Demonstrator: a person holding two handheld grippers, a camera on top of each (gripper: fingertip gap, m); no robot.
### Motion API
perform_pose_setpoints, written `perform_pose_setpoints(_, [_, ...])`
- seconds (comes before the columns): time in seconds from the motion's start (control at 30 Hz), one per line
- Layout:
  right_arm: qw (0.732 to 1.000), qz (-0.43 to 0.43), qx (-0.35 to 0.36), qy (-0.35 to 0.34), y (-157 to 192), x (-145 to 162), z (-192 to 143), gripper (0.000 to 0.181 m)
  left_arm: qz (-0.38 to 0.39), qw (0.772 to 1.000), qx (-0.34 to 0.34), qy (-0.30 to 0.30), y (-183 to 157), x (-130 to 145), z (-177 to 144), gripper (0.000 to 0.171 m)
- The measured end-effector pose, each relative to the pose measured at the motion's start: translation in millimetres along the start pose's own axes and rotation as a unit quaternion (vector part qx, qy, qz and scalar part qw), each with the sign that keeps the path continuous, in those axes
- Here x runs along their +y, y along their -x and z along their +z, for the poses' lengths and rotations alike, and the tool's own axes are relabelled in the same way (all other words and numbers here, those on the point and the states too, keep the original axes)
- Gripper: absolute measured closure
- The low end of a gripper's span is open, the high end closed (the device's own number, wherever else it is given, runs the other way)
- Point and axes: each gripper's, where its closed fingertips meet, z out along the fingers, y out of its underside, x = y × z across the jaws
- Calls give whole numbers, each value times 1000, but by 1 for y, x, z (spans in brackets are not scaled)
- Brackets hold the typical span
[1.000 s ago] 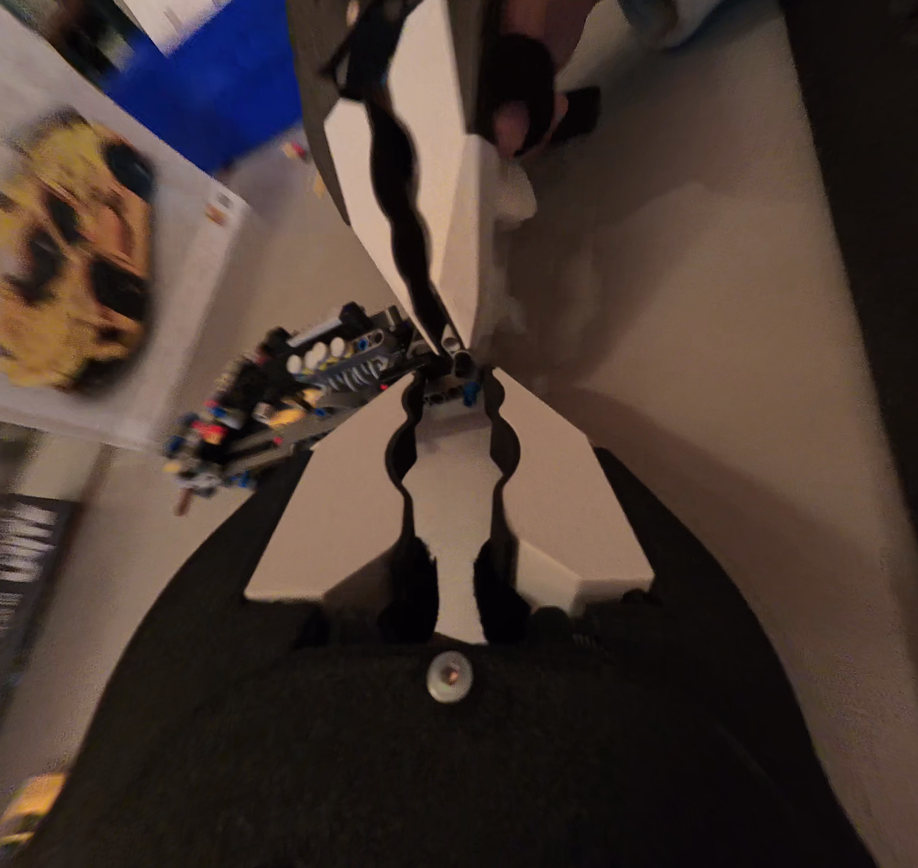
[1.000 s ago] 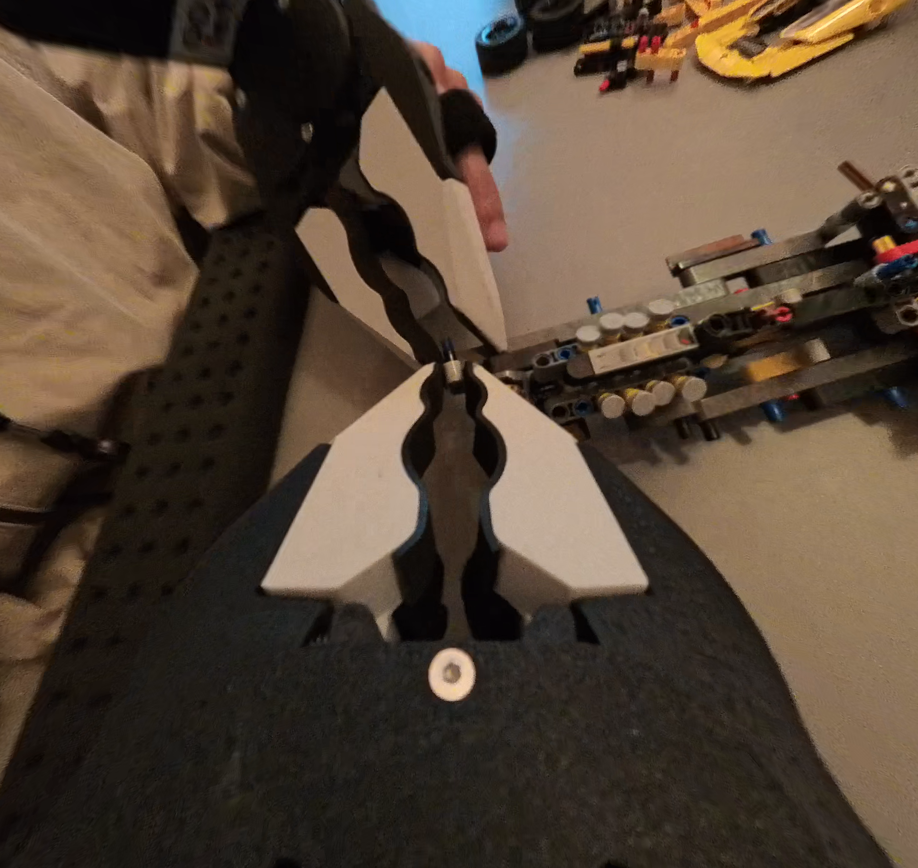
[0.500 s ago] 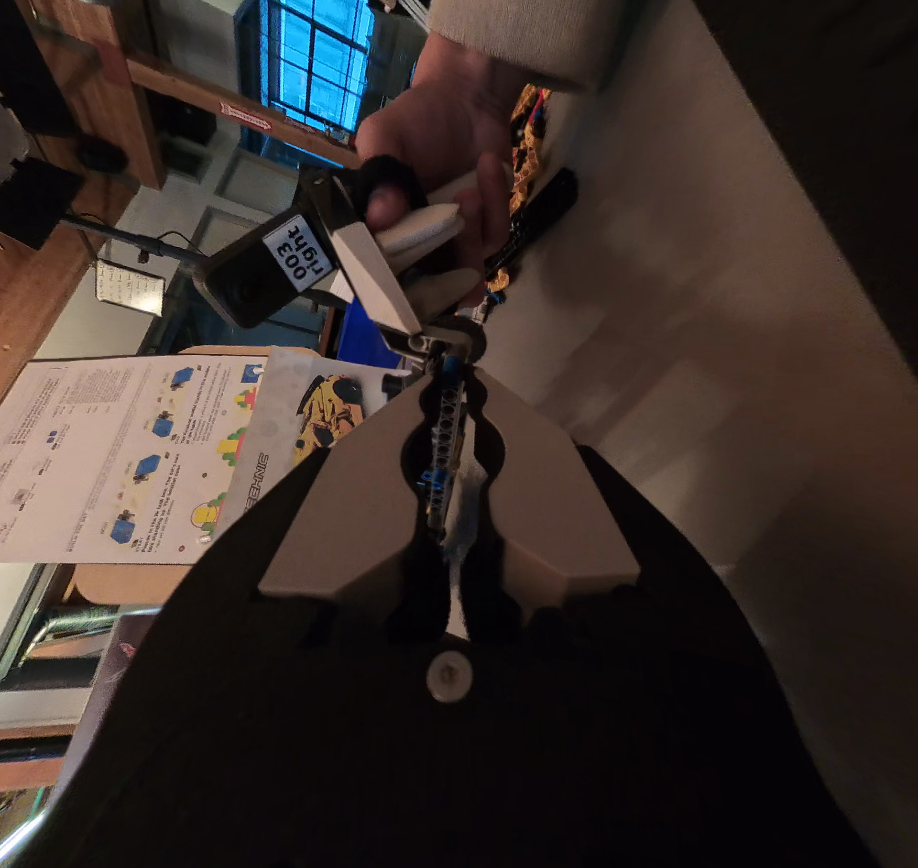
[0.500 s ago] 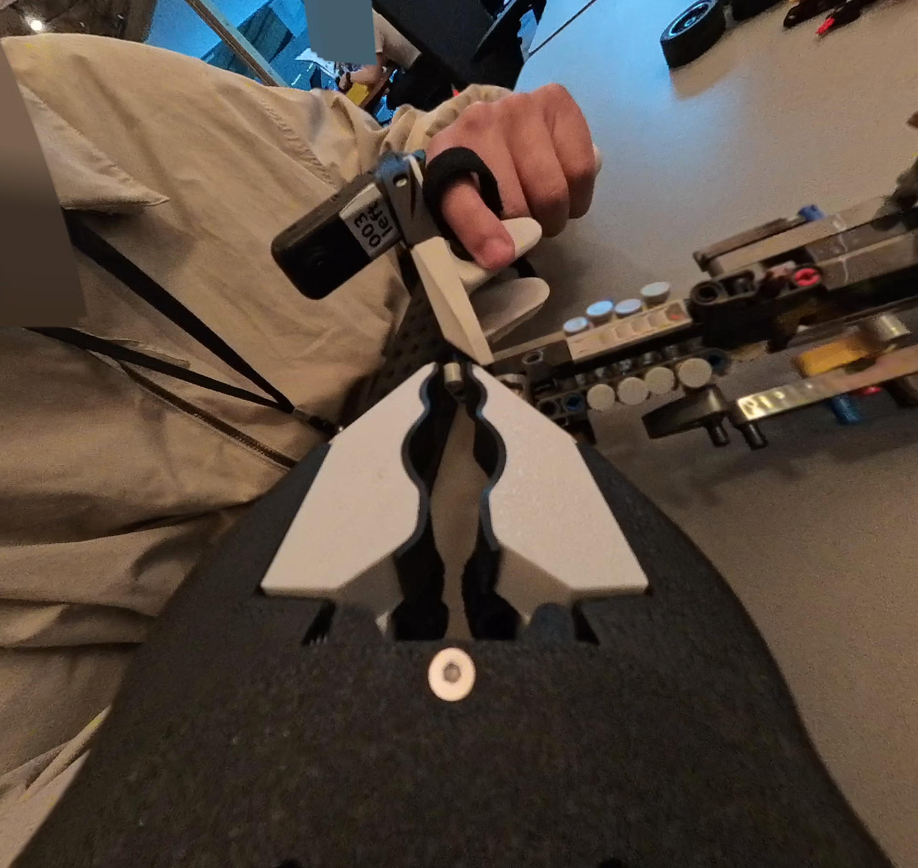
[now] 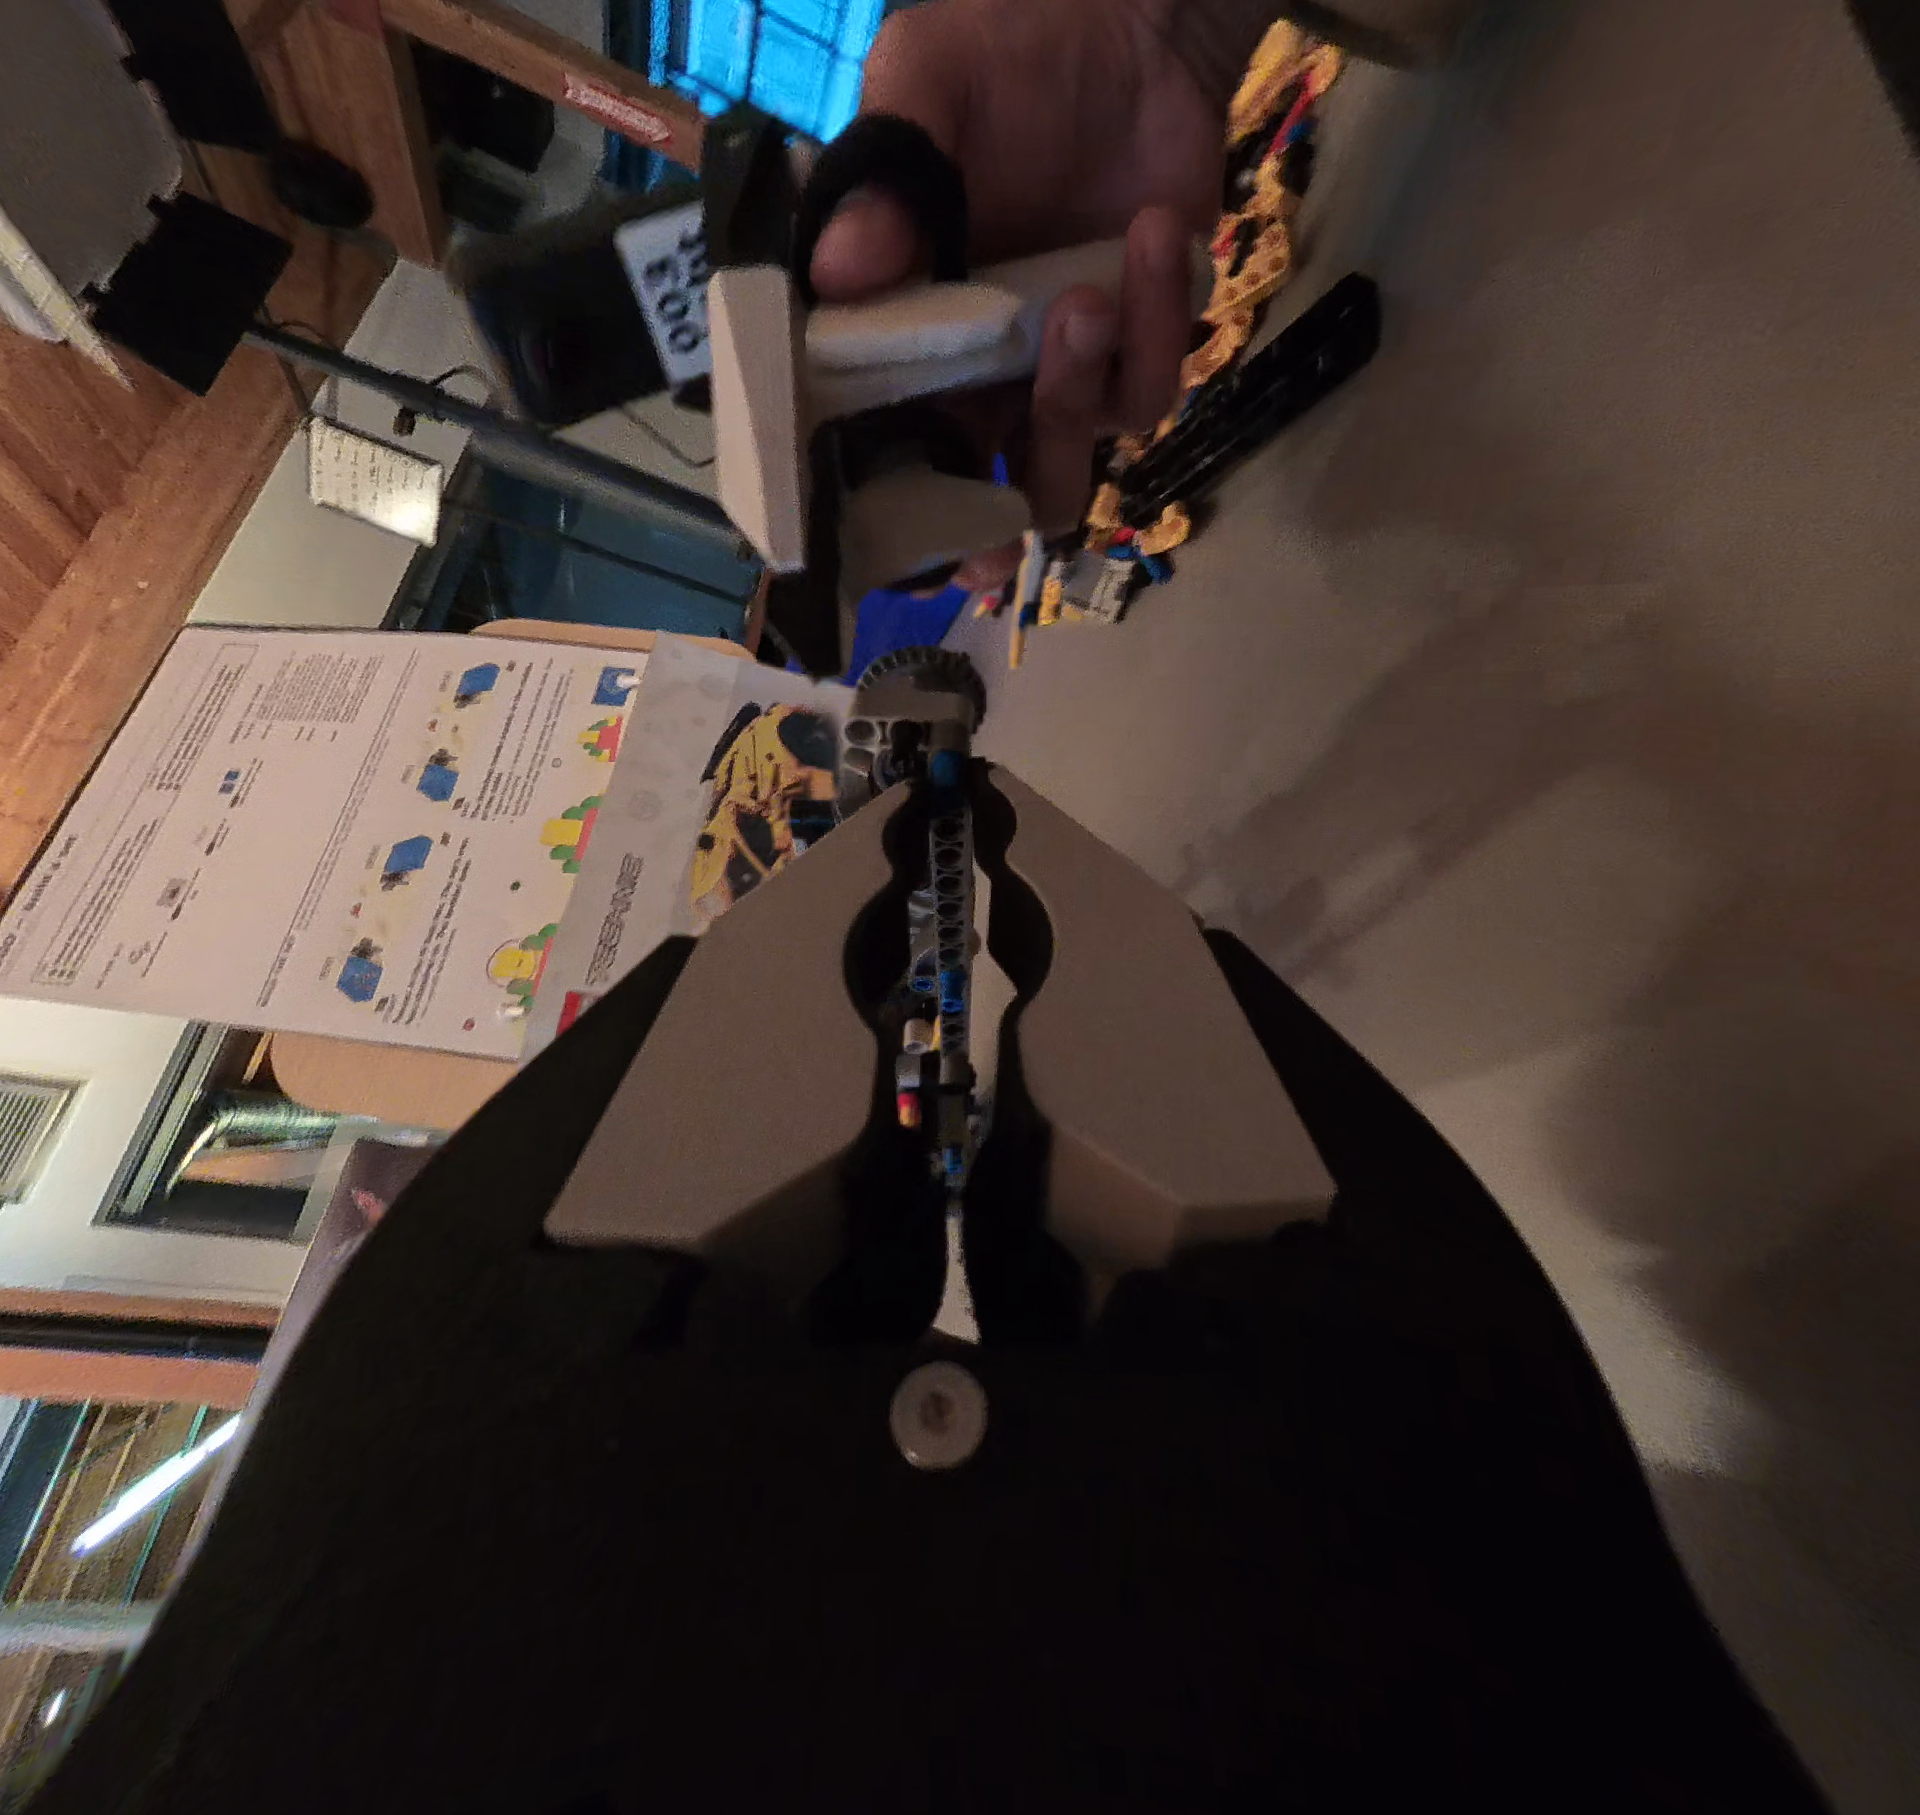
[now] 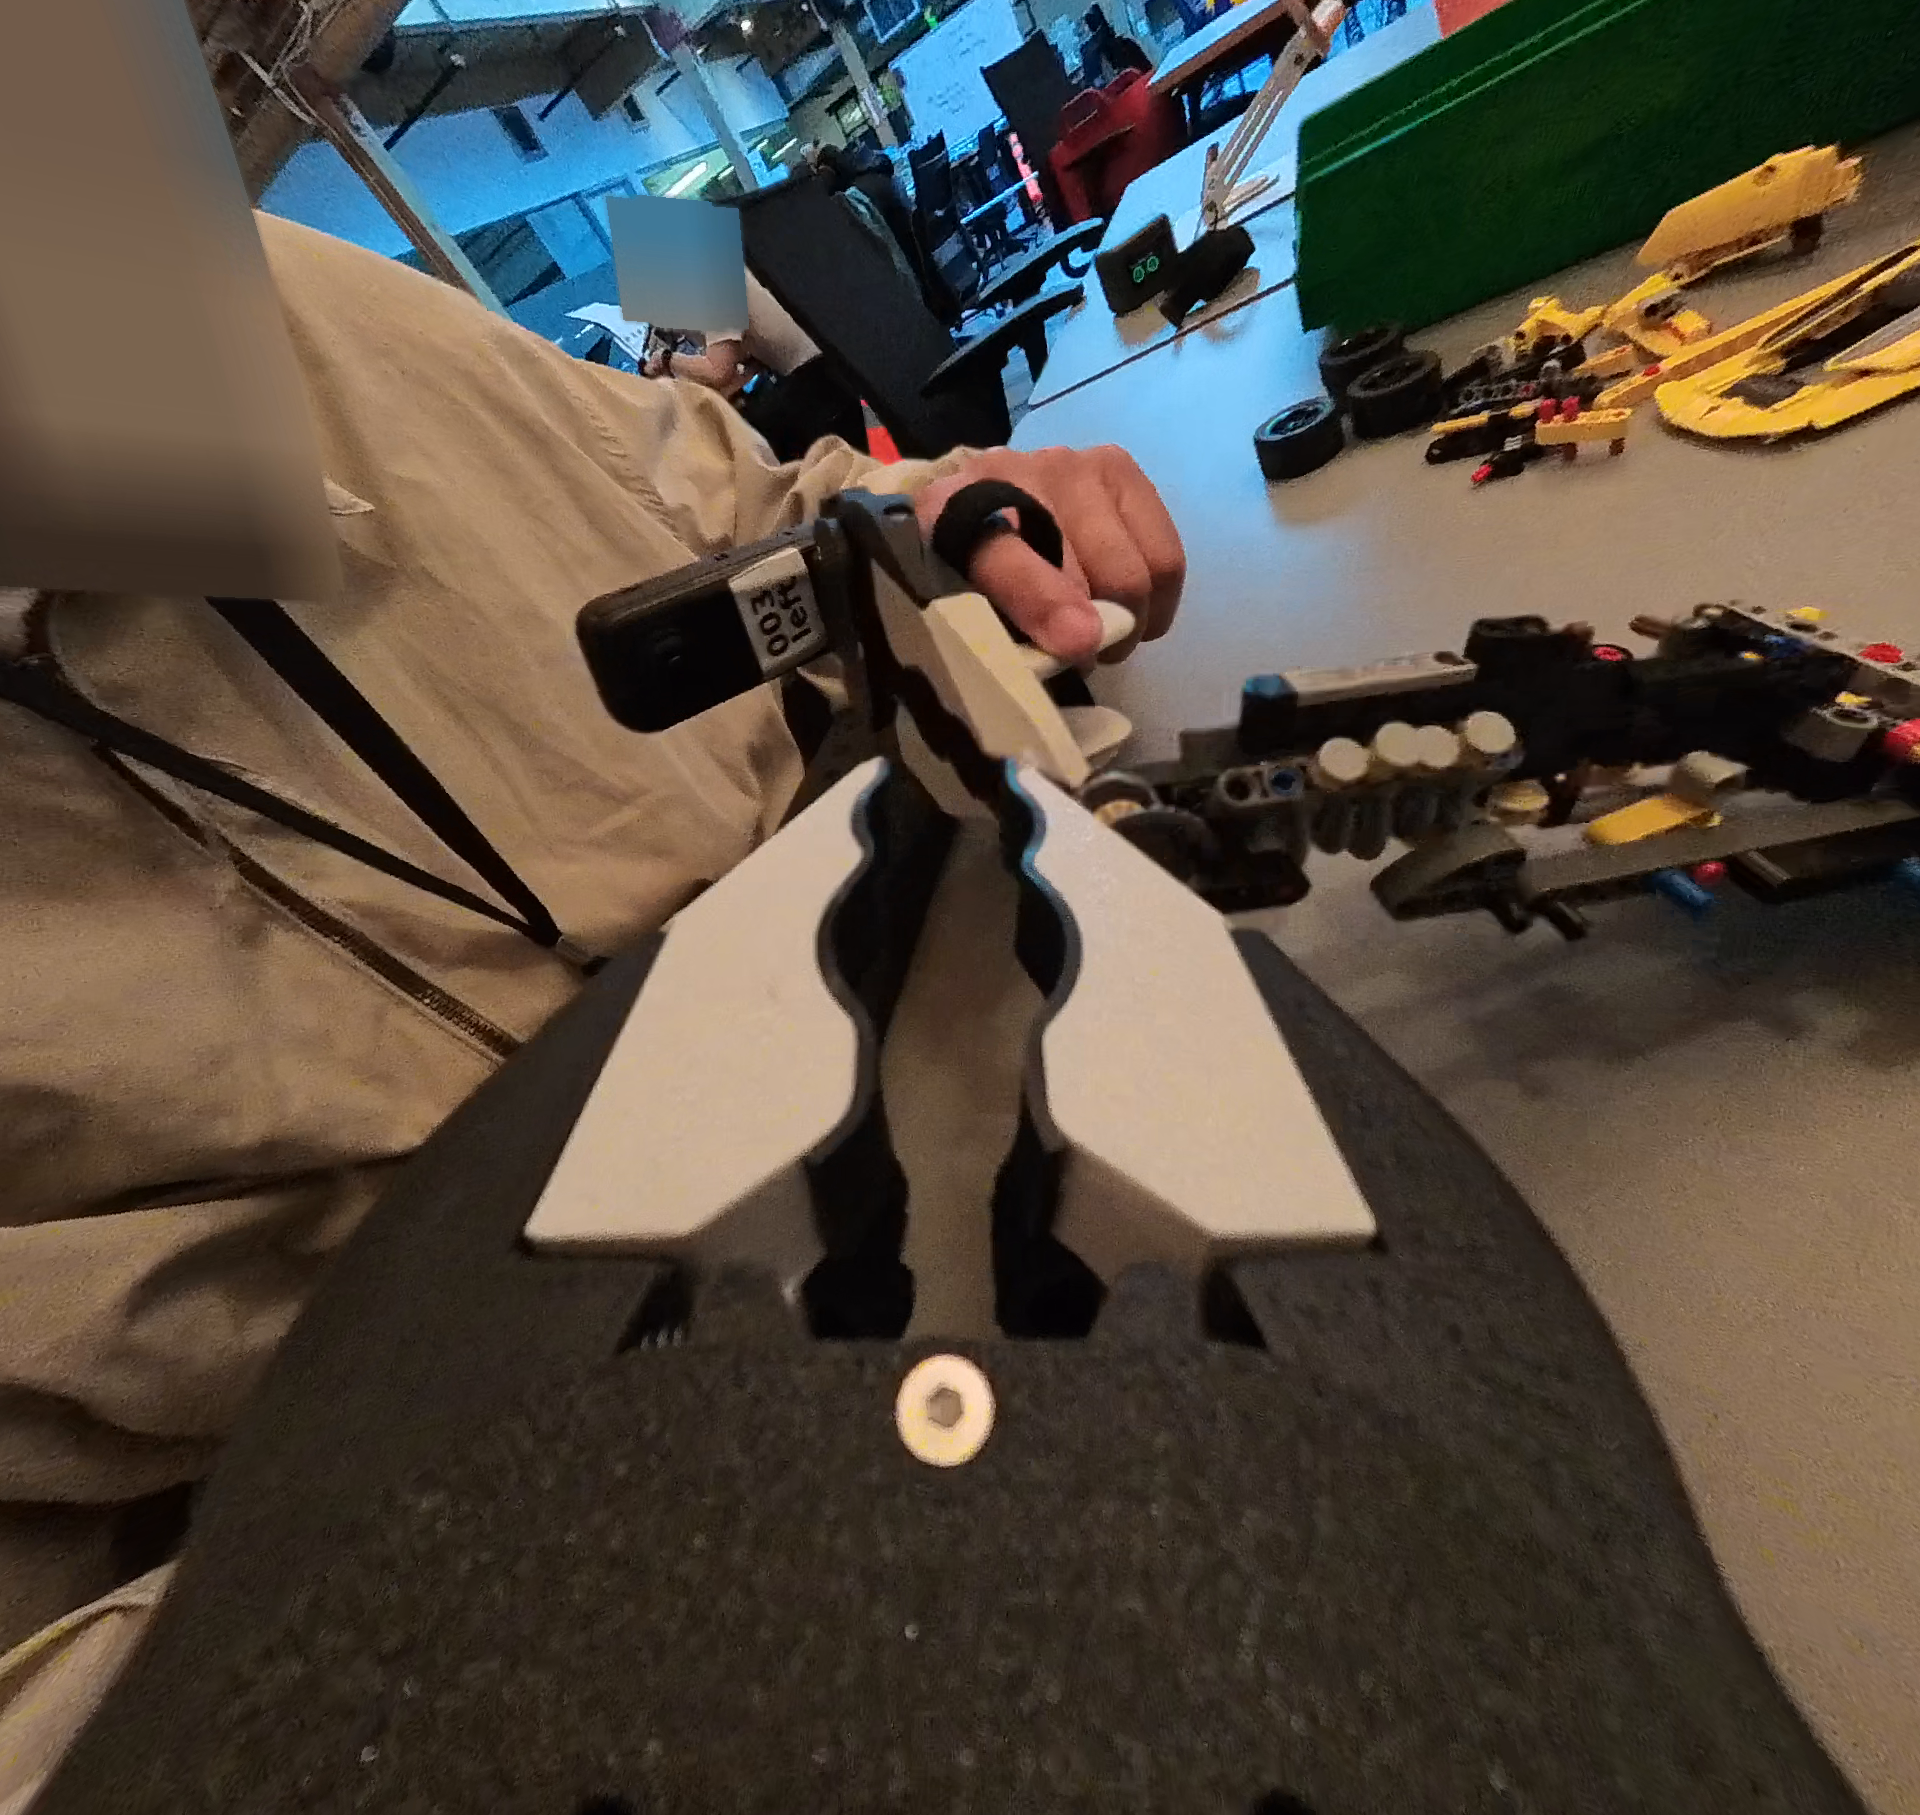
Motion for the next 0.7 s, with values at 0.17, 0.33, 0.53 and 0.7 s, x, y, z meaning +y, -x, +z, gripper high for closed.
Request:
perform_pose_setpoints(0.17, [999,13,44,28,-14,13,8,158,-48,998,-33,14,19,7,1,165])
perform_pose_setpoints(0.33, [997,50,39,-33,-22,-3,11,163,-54,997,-56,28,28,13,0,165])
perform_pose_setpoints(0.53, [980,162,-8,-114,-29,-18,8,162,7,995,-85,51,32,19,-1,165])
perform_pose_setpoints(0.7, [974,196,57,-96,-47,-9,10,164,64,991,-73,90,21,30,4,165])
